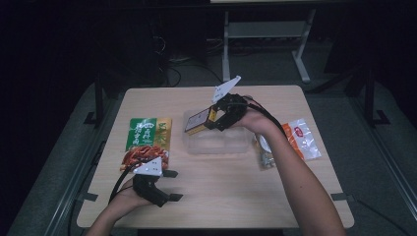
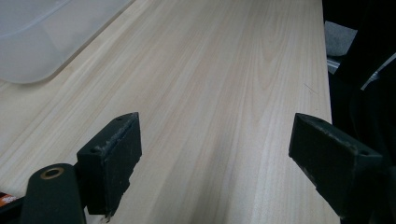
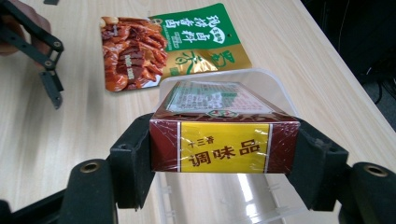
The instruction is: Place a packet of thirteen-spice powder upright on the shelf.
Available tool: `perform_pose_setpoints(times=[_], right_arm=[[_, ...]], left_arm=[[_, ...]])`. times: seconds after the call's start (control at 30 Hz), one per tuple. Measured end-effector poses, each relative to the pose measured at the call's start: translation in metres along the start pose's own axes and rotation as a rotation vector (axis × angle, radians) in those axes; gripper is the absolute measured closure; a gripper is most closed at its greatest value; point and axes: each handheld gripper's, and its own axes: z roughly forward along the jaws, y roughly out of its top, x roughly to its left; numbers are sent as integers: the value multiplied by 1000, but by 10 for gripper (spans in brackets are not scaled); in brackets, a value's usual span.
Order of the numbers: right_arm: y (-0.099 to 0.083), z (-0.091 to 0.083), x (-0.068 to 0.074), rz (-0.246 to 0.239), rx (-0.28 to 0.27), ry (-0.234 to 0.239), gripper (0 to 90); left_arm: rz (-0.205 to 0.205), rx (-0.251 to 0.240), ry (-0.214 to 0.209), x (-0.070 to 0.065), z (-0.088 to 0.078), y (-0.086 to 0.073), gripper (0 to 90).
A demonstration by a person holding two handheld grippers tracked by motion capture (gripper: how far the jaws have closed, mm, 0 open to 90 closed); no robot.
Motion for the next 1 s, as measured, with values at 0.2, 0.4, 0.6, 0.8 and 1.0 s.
perform_pose_setpoints(times=[0.2,0.4,0.6,0.8,1.0], right_arm=[[-2,8,-5,1,-3,17,315],[-1,15,-5,-12,-5,11,314],[3,20,-7,7,-31,13,314],[6,24,-9,-2,-41,13,313],[10,31,-9,0,-62,29,312]], left_arm=[[-1,5,-3,0,0,0,167],[0,8,-8,1,1,-1,167],[-2,14,-17,0,2,-1,167],[-2,16,-20,0,2,-1,167],[-3,25,-27,0,3,-1,167]])
